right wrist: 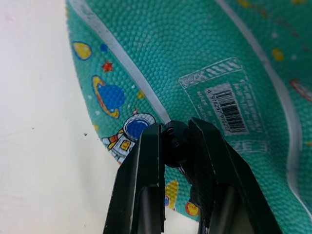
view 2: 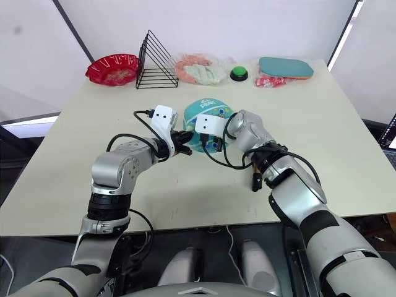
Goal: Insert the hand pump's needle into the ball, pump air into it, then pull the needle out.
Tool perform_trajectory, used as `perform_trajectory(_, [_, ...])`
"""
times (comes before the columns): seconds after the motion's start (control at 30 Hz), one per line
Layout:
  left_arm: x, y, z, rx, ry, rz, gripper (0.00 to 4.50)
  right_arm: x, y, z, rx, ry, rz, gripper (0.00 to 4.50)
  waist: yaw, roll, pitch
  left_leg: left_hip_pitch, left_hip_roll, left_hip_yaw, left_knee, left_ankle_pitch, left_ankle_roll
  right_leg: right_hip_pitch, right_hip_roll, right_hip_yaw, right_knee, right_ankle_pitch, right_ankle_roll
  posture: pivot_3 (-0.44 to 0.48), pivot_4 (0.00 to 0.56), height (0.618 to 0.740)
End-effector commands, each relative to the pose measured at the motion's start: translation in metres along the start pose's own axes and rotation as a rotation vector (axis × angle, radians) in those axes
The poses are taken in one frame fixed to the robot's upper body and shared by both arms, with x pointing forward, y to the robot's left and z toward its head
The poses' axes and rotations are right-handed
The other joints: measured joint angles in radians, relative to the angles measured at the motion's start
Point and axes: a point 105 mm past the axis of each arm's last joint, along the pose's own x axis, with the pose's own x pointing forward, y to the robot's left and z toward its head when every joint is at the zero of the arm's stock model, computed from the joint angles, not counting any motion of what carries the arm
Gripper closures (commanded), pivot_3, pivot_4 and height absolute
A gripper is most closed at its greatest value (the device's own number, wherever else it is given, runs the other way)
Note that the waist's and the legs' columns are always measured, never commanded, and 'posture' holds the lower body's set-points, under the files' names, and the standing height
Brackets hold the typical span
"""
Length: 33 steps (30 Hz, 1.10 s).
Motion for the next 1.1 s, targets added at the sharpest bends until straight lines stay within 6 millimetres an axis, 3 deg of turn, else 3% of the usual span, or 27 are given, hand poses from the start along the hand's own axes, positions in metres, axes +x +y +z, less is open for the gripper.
perform_trajectory(0.03, [-0.001,-0.016,0.0,-0.002,0.002,-0.081,4.5,0.023,0.033,-0.057,0.094,0.176,0.059,4.23,-0.002,-0.001,-0.005,0.0,0.0,0.0,0.0,0.0,0.0,0.0,0.0,0.0,0.0,0.0,0.0,0.0,0.15,0.74])
perform_trajectory(0.23, [-0.002,-0.012,0.001,-0.005,0.0,-0.077,4.5,0.03,0.046,-0.076,0.111,0.231,0.073,4.23,-0.013,-0.001,-0.017,0.003,0.001,-0.001,-0.002,0.0,0.0,0.001,0.001,0.002,0.0,-0.001,-0.001,0.0,0.15,0.74])
perform_trajectory(0.33, [-0.002,-0.009,0.002,-0.002,-0.001,-0.075,4.5,0.027,0.039,-0.076,0.119,0.21,0.044,4.23,-0.014,-0.001,-0.019,0.003,0.001,-0.001,-0.003,0.0,0.0,0.001,0.001,0.002,0.0,-0.002,-0.004,0.0,0.15,0.74])
perform_trajectory(0.5, [-0.001,-0.007,0.01,0.114,-0.037,-0.106,4.5,0.012,0.008,-0.045,0.216,0.033,-0.031,4.23,-0.015,0.001,-0.017,0.003,0.001,-0.001,-0.003,0.0,0.0,0.001,0.001,0.001,0.0,-0.003,-0.004,0.0,0.15,0.74])
perform_trajectory(0.63, [0.0,0.0,0.013,0.192,-0.072,-0.14,4.5,-0.006,-0.006,-0.027,0.238,-0.053,-0.061,4.23,-0.004,0.007,-0.011,-0.001,0.0,-0.001,-0.003,0.0,0.0,-0.002,0.0,0.001,0.0,-0.002,-0.004,0.0,0.15,0.74])
perform_trajectory(0.83, [0.005,0.005,0.014,0.256,-0.038,-0.189,4.5,-0.023,-0.004,-0.015,0.205,-0.04,-0.12,4.23,0.018,0.01,-0.007,-0.019,-0.001,-0.001,-0.002,0.0,0.0,-0.018,0.0,-0.001,0.0,-0.001,-0.002,0.0,0.15,0.74])
perform_trajectory(1.1, [0.013,0.003,0.02,0.292,-0.045,-0.214,4.5,-0.023,0.007,-0.019,0.232,-0.065,-0.138,4.23,0.037,0.009,-0.006,-0.021,-0.002,0.0,-0.002,0.0,0.0,-0.019,-0.002,-0.001,-0.002,-0.001,-0.002,0.0,0.15,0.74])
